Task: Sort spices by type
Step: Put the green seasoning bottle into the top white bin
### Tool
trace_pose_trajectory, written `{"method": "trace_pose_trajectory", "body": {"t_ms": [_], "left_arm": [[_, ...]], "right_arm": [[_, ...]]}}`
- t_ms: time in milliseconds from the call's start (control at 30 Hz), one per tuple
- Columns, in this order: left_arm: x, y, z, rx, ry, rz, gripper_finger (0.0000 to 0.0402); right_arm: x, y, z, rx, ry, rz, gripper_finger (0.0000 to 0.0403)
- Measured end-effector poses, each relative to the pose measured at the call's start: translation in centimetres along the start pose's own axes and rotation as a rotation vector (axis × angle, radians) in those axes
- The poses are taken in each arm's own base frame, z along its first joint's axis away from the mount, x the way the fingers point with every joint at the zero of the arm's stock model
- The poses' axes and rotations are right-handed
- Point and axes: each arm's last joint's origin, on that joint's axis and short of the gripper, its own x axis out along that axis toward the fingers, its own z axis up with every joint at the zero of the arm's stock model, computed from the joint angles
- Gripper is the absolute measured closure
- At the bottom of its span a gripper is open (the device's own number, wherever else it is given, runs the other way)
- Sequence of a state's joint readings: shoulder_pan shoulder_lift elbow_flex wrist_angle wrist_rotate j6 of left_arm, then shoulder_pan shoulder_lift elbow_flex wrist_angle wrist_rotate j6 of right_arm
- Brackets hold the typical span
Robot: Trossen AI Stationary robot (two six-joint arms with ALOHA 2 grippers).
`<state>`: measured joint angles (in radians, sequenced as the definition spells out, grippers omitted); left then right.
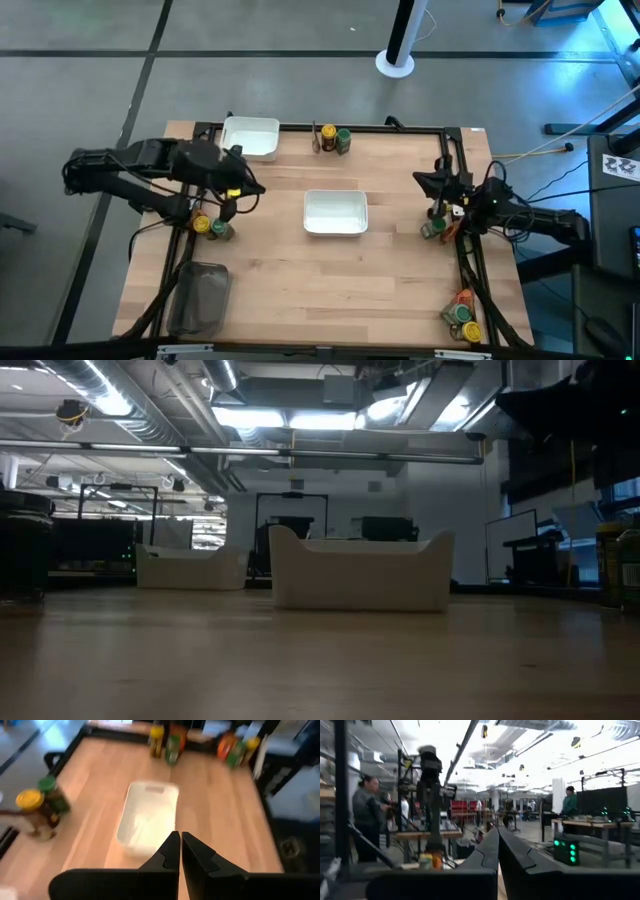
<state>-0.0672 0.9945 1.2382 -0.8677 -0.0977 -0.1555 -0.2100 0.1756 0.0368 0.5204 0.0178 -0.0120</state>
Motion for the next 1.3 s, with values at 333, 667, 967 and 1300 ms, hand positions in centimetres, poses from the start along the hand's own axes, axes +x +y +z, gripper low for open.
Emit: {"method": "trace_pose_trajectory", "body": {"t_ms": [333, 667, 967, 1300], "left_arm": [[2.7, -0.6, -3.7, -0.179, 0.518, 0.120, 0.0400], [5.3, -0.3, -4.6, -0.329, 0.644, 0.216, 0.0345], [5.0, 0.1, -5.1, -0.422, 0.699, 0.283, 0.0177], [4.6, 0.0, -5.7, -0.433, 0.758, 0.314, 0.0106]], "right_arm": [[1.6, -0.1, -0.3, -0.106, 0.051, -0.036, 0.0391], [2.7, -0.2, -1.4, -0.157, 0.097, -0.098, 0.0391], [2.8, -0.2, -1.5, -0.161, 0.109, -0.097, 0.0391], [2.8, -0.2, -1.5, -0.161, 0.109, -0.097, 0.0391]]}}
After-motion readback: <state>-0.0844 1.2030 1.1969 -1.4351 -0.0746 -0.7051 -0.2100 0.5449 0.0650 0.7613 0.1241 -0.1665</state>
